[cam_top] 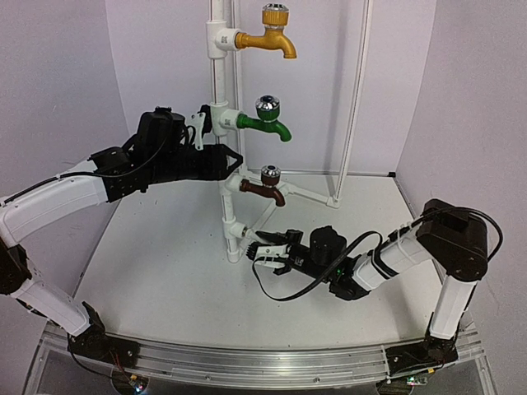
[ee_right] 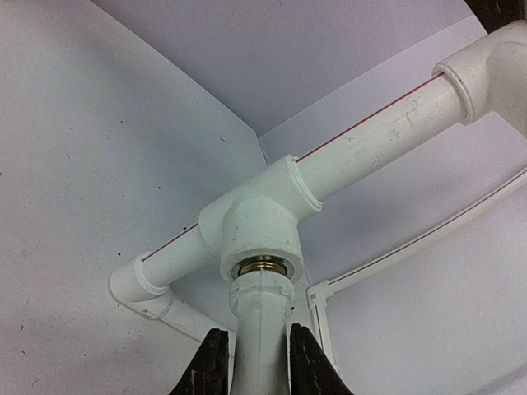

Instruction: Install the water faucets

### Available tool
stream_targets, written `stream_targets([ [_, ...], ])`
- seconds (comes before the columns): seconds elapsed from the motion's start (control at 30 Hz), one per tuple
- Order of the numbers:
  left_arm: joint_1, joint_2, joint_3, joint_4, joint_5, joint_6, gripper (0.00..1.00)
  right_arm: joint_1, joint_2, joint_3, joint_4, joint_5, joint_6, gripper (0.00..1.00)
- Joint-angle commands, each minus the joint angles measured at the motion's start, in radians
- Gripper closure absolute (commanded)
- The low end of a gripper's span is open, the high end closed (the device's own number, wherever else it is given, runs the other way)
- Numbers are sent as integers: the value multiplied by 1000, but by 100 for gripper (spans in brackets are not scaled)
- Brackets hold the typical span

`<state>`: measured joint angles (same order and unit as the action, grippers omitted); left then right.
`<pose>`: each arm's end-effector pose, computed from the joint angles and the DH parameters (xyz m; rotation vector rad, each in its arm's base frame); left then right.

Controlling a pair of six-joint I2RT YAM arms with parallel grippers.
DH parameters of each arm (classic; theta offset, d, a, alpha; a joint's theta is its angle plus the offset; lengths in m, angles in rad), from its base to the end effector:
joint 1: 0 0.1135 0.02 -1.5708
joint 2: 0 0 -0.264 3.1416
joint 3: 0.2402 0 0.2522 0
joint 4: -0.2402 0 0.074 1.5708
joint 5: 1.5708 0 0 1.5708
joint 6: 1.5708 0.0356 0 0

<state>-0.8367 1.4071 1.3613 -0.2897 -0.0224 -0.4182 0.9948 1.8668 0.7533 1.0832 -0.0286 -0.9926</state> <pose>0.2203 -0.2429 0.3866 0.3987 1.9538 -0.8135 0.1999 0.3096 0.1694 -1.3538 0.8549 0.0246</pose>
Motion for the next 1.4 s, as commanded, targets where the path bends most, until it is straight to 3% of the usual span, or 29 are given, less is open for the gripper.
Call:
stream_targets([
  [0.0, 0, -2, 42, -96, 60, -27, 100, -28, 2, 16, 173, -26, 78, 100],
  [0.8, -38, 5, 39, -95, 46, -59, 100, -69, 54, 62, 270, -51, 383, 100],
  [1.37, -54, 10, 41, -95, 40, -60, 100, -103, -17, 90, 147, -152, 628, 100],
])
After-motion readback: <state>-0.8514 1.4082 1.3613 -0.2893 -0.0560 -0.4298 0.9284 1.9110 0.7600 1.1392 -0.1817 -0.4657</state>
